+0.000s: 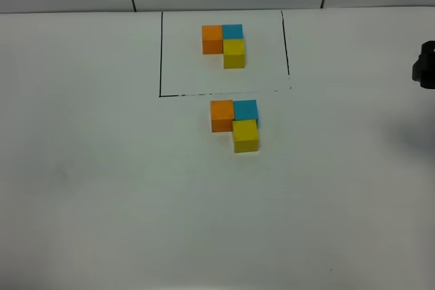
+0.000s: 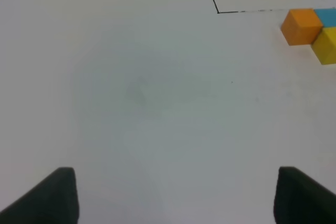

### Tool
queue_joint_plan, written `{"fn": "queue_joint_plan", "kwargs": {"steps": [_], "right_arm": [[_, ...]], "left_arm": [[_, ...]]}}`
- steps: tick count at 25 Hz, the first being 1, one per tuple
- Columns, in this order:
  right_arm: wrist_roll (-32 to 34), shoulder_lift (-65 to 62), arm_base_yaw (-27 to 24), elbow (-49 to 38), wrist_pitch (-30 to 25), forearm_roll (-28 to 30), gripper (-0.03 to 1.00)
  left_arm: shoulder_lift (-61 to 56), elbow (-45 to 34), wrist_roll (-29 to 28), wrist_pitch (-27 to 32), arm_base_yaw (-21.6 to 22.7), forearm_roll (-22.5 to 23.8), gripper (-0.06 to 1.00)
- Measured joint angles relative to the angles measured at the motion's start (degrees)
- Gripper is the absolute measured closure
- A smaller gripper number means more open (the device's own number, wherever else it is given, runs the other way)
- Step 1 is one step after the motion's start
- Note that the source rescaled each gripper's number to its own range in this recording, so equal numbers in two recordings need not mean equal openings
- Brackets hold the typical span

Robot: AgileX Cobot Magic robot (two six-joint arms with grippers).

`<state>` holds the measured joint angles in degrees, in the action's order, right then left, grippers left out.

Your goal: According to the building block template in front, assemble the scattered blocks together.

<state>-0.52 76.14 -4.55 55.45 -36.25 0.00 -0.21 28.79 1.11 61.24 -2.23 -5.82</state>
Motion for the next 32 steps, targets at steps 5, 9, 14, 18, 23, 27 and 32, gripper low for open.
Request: {"fn": "queue_joint_plan", "kwargs": {"steps": [5,9,14,18,23,27,32], "right_arm": [[-2.28,-8.1,3.42,-0.06,-9.97,-0.53,-0.03],[-2.56,-16.58,5.89,-0.06,-18.13,-0.66,-0.03],[-2.56,-28.83,8.04,-2.33,-24.42,-2.85,-0.03],[-2.49,-41.26,8.04,-10.28,-25.21,-3.5,-0.03],[-2.49,-56.23,8.04,-18.83,-25.32,-5.12,-0.03],[-2.49,-65.24,8.04,-23.55,-24.06,-7.09,-0.03],[-2.53,-72.19,8.04,-26.56,-23.91,-8.76,-0.03]], "left_arm": [[0.0,0.0,0.0,0.0,0.0,0.0,0.32],[0.0,0.0,0.0,0.0,0.0,0.0,0.32],[0.0,0.0,0.0,0.0,0.0,0.0,0.32],[0.0,0.0,0.0,0.0,0.0,0.0,0.32],[0.0,0.0,0.0,0.0,0.0,0.0,0.32],[0.0,0.0,0.0,0.0,0.0,0.0,0.32],[0.0,0.0,0.0,0.0,0.0,0.0,0.32]]}}
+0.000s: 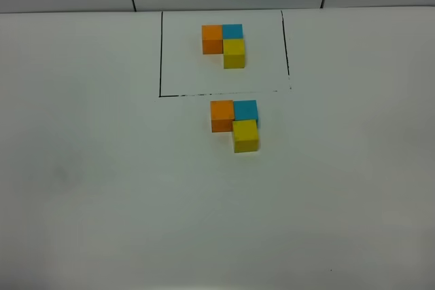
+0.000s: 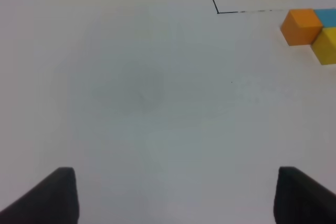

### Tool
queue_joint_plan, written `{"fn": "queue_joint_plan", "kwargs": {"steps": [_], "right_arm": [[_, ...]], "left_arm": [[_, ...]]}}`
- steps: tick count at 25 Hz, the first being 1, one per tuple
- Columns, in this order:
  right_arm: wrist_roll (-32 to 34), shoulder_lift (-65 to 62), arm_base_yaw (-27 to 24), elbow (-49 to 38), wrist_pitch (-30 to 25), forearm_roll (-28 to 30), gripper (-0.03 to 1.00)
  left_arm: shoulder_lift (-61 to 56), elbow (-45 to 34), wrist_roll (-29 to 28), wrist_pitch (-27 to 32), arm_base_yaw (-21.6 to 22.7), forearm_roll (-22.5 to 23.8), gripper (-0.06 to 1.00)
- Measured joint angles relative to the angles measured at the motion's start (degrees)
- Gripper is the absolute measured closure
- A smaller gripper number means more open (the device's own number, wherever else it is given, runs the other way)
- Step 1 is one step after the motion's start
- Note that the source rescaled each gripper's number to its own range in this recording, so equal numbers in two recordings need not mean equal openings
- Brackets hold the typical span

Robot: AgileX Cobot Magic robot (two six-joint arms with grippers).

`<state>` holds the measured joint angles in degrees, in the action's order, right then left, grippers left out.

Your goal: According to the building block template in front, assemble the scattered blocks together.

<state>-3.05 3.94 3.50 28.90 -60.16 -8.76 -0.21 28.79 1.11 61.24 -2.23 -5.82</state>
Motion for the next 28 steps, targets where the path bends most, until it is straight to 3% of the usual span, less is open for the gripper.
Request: {"fn": "queue_joint_plan", "kwargs": {"steps": [8,18,28], "right_arm": [[0.0,-3.14,0.0,-0.27,-0.12,-0.05,0.01],[0.7,-3.15,0.0,-0.27,-0.12,0.63,0.15],[3.71,-3.15,-1.58,-0.27,-0.12,2.97,0.16]], "left_arm": [[0.0,0.0,0.0,0.0,0.0,0.0,0.32],[0.0,0.0,0.0,0.0,0.0,0.0,0.32],[0.0,0.0,0.0,0.0,0.0,0.0,0.32]]}}
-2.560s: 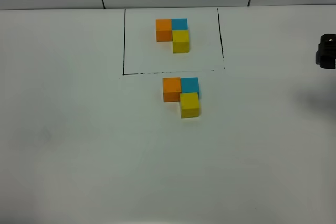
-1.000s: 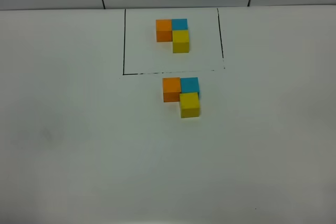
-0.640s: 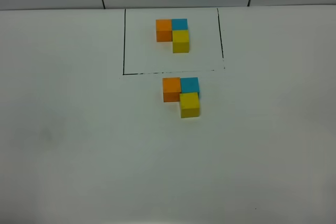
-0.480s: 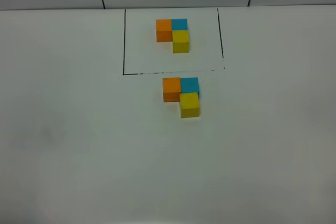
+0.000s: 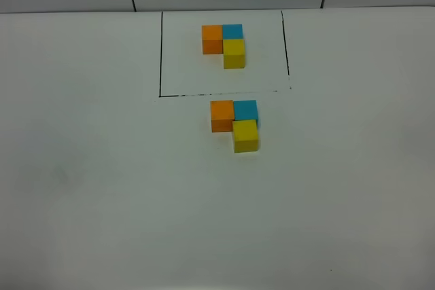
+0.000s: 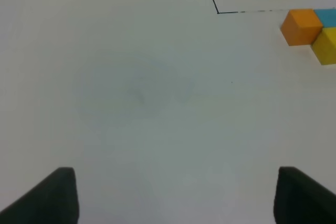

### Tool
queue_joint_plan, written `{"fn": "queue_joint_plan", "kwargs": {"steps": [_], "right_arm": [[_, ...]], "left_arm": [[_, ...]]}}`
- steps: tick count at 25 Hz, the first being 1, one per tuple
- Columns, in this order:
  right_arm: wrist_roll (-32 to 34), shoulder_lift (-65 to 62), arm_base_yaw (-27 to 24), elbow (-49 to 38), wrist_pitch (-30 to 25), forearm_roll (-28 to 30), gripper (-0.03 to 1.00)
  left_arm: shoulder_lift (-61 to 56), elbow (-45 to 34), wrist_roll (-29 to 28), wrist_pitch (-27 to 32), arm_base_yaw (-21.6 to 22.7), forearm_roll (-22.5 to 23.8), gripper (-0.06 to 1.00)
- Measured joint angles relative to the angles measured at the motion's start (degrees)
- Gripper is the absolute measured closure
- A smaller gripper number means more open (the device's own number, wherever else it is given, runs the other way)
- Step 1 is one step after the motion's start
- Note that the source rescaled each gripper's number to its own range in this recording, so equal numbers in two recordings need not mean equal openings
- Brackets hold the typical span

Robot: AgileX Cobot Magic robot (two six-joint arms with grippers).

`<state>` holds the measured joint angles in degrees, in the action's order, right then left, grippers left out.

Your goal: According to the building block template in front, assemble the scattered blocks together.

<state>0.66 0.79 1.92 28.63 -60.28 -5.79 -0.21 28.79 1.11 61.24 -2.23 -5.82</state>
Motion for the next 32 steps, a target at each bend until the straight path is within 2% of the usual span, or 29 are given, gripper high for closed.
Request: {"fn": "queue_joint_plan", "kwargs": {"steps": [7,32], "right_arm": [[0.05,0.0,-5.01,0.0,0.0,0.06,0.18],[0.16,0.0,-4.25,0.0,0.0,0.01,0.21]], "left_arm": [[0.0,0.0,0.0,0.0,0.0,0.0,0.32],[0.0,0.0,0.0,0.0,0.0,0.0,0.32]]}}
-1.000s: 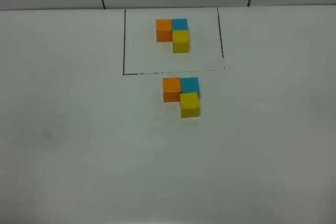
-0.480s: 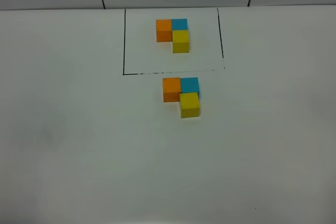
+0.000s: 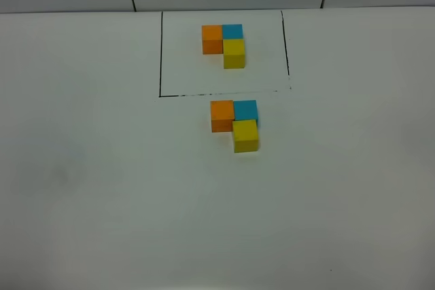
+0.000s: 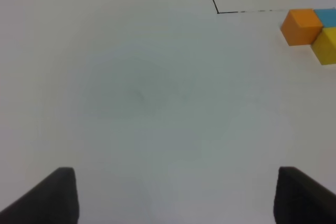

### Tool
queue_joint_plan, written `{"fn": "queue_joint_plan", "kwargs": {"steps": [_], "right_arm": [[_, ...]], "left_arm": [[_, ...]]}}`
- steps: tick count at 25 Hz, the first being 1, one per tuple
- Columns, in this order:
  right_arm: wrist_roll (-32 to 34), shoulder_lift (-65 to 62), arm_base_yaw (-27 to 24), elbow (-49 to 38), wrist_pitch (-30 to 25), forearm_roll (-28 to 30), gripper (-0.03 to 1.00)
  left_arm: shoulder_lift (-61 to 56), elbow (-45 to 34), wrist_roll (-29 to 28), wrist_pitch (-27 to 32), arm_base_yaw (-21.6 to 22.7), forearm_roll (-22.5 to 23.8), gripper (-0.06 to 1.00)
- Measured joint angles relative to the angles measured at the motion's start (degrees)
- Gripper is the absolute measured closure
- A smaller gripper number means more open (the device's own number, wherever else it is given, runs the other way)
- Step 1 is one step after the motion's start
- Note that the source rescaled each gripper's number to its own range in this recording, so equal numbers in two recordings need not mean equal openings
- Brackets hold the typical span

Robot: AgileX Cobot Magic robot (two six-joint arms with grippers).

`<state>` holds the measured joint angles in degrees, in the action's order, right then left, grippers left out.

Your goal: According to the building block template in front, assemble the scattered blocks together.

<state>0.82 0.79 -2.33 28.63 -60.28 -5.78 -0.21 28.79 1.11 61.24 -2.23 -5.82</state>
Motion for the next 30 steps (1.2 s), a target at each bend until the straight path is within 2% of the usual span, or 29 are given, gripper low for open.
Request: {"fn": "queue_joint_plan", "kwargs": {"steps": [30], "right_arm": [[0.0,0.0,0.0,0.0,0.0,-0.38,0.21]], "left_arm": [[0.0,0.0,0.0,0.0,0.0,0.0,0.32]]}}
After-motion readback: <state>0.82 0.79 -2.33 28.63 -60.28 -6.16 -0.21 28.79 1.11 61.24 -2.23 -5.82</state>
